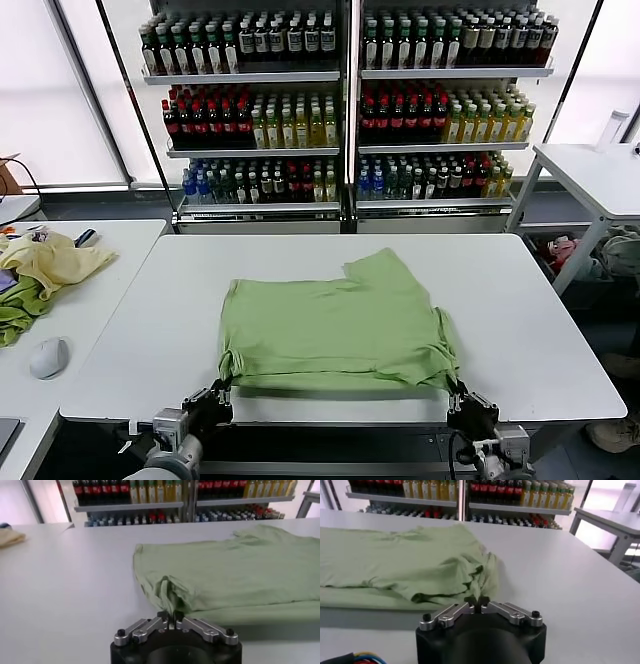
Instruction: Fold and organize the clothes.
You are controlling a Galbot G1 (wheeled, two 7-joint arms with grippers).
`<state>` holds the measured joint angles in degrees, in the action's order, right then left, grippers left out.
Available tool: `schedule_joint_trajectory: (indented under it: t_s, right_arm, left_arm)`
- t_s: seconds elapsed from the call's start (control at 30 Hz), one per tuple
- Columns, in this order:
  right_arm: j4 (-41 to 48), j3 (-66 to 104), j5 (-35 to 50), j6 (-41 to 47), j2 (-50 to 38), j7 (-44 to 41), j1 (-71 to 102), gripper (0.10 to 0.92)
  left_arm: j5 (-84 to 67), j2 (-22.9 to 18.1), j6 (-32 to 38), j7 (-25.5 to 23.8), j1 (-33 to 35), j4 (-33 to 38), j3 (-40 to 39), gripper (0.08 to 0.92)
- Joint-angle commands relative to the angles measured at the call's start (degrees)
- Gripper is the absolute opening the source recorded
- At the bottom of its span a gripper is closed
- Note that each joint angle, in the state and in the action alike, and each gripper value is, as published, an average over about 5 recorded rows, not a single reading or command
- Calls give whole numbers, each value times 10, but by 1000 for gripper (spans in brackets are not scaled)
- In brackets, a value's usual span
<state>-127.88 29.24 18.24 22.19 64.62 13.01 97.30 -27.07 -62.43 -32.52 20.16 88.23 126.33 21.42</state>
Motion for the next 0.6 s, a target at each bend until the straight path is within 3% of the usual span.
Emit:
schedule_joint_trajectory:
  t_s: [0.03, 0.33, 0.6]
  right_arm:
    - [-56, 25, -58, -15, 4, -1, 62, 314]
    - [-49, 36, -26, -15, -12, 5, -27, 573]
    - [62, -56, 23, 30, -16, 17, -236, 791]
  left_arm:
    - [36, 16, -8, -9, 69, 55, 39, 261]
    - [35, 43, -8, -5, 38, 50, 61, 529]
    - [2, 63, 11, 1, -93, -33, 16, 760]
